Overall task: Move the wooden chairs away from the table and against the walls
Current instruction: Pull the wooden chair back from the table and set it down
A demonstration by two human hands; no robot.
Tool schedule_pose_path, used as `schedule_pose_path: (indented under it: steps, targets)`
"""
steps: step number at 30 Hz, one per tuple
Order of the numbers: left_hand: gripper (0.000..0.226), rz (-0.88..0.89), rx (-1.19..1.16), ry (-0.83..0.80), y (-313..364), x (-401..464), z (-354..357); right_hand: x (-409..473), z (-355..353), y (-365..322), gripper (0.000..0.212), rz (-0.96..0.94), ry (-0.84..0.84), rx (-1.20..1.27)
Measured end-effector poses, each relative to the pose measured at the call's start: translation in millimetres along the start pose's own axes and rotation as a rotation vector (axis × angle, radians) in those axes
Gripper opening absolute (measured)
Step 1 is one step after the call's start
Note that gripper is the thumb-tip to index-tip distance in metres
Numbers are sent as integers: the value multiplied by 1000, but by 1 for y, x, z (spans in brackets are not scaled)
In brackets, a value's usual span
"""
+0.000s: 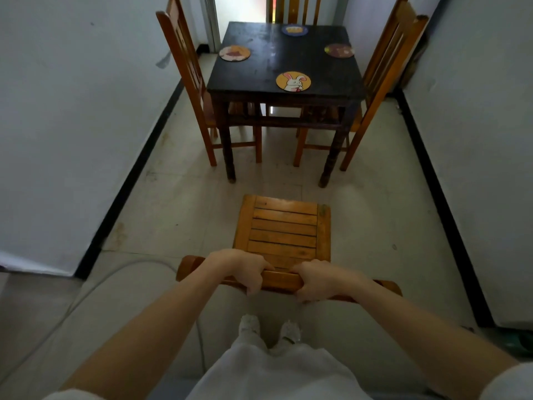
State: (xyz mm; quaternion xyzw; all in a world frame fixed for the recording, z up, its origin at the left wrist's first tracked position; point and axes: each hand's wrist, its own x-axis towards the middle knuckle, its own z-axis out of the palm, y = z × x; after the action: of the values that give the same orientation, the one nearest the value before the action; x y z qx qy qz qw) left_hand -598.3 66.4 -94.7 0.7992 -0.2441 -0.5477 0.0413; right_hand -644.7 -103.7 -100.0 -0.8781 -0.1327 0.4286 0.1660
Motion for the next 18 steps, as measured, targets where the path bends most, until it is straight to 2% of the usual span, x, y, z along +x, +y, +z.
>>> schedule_pose_path:
  steps: [4,8,12,18]
  targets:
    - [54,22,-20,-40,6,-5,2,-11,0,1,30,-5,-56,29]
    - [61,61,73,-149,9,-6,15,-20,14,0,30,-6,-162,22]
    - [50,72,68,-102,13,-6,21,-24,14,-4,26,2,-146,57]
    - [45,97,117,-100,28,-2,20,-33,12,5,31,-20,-193,-10]
